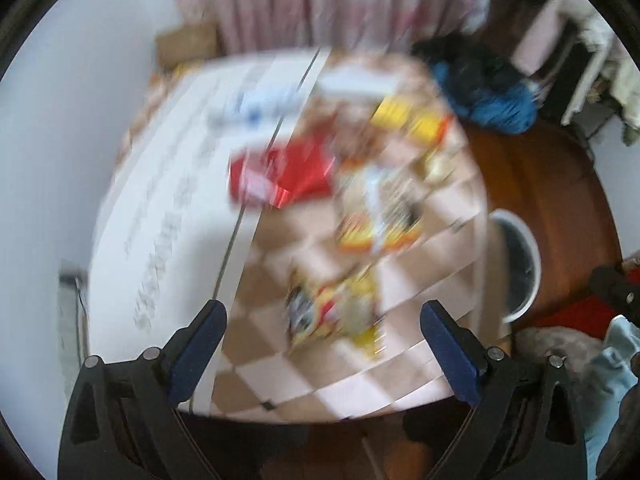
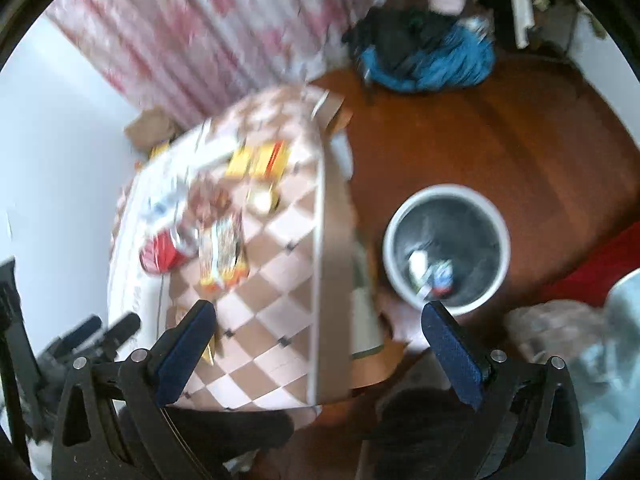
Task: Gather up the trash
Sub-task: 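Grasp the yellow panda snack bag with the left tool while the right tool grasps the cracker bag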
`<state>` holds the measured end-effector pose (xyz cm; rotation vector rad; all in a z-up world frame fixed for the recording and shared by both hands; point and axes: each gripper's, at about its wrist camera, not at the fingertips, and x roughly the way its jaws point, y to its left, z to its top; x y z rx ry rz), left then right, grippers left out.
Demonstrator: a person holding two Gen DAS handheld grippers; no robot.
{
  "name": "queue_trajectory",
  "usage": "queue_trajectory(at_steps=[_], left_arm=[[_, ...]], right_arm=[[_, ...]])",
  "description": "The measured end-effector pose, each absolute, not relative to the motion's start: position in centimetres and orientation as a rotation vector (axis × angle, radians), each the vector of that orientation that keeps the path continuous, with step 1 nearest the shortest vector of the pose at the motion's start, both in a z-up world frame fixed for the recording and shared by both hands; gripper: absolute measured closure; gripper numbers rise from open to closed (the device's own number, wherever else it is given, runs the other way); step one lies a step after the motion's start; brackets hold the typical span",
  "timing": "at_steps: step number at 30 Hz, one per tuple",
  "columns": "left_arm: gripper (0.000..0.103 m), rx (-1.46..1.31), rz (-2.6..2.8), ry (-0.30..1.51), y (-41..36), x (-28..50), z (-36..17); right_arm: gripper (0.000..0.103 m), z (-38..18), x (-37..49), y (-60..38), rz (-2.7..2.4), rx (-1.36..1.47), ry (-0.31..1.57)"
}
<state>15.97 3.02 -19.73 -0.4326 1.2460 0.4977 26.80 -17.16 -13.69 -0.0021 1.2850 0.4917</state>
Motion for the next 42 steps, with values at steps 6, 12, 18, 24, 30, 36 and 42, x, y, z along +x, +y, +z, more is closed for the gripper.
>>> queue_trajectory(at_steps=[6, 12, 18, 24, 30, 36, 42], left_arm=[[0.004, -0.612, 0.415, 1.328, 3.9, 16.3, -27.0], [0.036, -0.635, 0.415, 1.318, 4.0, 17.1, -28.9], [0.041, -0.533, 0.578, 1.259, 7.3, 15.5, -27.1], [0.041, -0.527, 0.736, 1.225, 13.9, 13.2, -27.5], [0.041, -0.623, 0.691, 1.213, 17.1, 12.5, -28.8], [0.037, -0.622, 0.648, 1.22, 17.7, 12.6, -29.0], [0.04, -0.569, 0.653, 1.211, 17.0, 12.4, -28.7]], right_arm=[[0.007, -21.8, 25.4, -13.2, 0.502, -0.032, 1.416], [0.008, -24.7, 25.7, -11.8, 0.489, -0.062, 1.46], [0.008, -24.6, 27.1, -8.6, 0.535, -0.075, 1.451], [0.008, -25.8, 28.1, -1.3, 0.598, -0.156, 1.439], [0.008, -28.1, 29.2, 4.6, 0.597, -0.273, 1.435], [0.007, -29.4, 29.4, 7.3, 0.589, -0.358, 1.431], [0.026, -29.1, 28.9, 7.5, 0.528, -0.427, 1.375]])
